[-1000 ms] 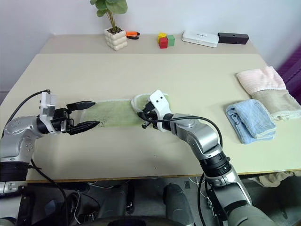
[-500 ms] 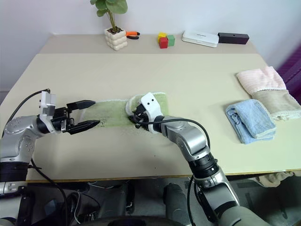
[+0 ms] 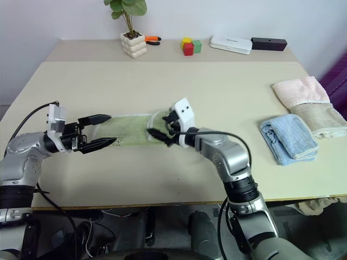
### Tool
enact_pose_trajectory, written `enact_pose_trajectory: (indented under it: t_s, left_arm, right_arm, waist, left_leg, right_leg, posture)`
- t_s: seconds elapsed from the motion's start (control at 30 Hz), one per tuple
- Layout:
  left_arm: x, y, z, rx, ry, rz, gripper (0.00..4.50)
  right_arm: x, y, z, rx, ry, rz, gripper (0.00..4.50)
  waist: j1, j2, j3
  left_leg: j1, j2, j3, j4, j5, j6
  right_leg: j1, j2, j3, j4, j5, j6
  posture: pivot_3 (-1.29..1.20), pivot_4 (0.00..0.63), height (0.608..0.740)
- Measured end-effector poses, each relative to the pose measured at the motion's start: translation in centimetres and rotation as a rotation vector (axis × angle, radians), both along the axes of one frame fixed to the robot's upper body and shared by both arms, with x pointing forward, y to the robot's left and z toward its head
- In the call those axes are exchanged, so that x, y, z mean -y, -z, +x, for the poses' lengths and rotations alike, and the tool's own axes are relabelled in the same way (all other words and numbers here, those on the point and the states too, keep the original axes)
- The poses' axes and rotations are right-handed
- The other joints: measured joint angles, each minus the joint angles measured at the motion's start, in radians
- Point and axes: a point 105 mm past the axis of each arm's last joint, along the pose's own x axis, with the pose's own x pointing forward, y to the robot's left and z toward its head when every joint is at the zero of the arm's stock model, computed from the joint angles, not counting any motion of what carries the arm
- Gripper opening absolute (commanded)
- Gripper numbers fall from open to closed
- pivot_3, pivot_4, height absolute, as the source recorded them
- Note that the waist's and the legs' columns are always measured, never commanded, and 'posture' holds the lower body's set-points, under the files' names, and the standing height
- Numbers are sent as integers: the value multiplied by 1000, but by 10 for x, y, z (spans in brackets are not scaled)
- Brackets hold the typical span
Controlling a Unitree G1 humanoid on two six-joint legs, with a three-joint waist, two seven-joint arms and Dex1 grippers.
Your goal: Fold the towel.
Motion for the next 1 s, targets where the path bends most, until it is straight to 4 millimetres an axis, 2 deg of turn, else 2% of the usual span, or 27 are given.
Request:
enact_pose_trajectory:
  t_s: [0.07, 0.17, 0.27, 0.4, 0.5, 0.7, 1.0]
  left_arm:
    - [2, 1, 0, -1, 4, -6, 4500]
    - [3, 1, 1, -2, 8, -7, 4500]
    - [6, -1, 3, 5, 17, -4, 4500]
    - [8, 0, 3, 0, 22, -1, 4500]
    - [8, 1, 3, -2, 24, 1, 4500]
    - [7, 1, 3, -3, 21, 4, 4500]
    - [8, 1, 4, 1, 10, 3, 4500]
  right_arm:
    - [4, -13, -2, 19, -18, 54, 1578]
    - [8, -14, 6, 57, 19, 77, 68]
    - [19, 3, 28, 121, 135, 20, 25]
    - [20, 33, 42, 178, 197, -76, 25]
    - [23, 50, 48, 171, 239, -96, 25]
    - [26, 71, 52, 216, 277, -157, 25]
    - [21, 71, 50, 269, 274, -196, 25]
  waist:
    - [-1, 0, 0]
    - [-1, 0, 0]
    - [-1, 0, 0]
    - [-6, 0, 0]
    - [-7, 1, 0]
    - [-5, 0, 0]
    - [-7, 0, 0]
  left_leg:
    - [0, 0, 0, 0, 0, 0]
    - [0, 0, 0, 0, 0, 0]
    - [0, -1, 0, 0, 0, 0]
    - [0, 0, 0, -1, 0, 0]
    - [0, 0, 1, -1, 0, 0]
    - [1, 0, 1, -1, 0, 0]
    - [1, 0, 0, -1, 0, 0]
  right_leg:
    - [0, 0, 0, 0, 0, 0]
    - [0, 0, 0, 0, 0, 0]
    - [0, 0, 0, 0, 0, 0]
    - [-1, 0, 0, 0, 0, 0]
    - [-1, 0, 0, 0, 0, 0]
    - [0, 0, 0, 0, 0, 0]
    - [1, 0, 0, 0, 0, 0]
  posture:
    - [0, 150, 735]
    - [0, 150, 735]
    - [0, 150, 735]
    - [0, 150, 735]
    - [0, 150, 735]
    - [0, 150, 735]
    - [0, 150, 735]
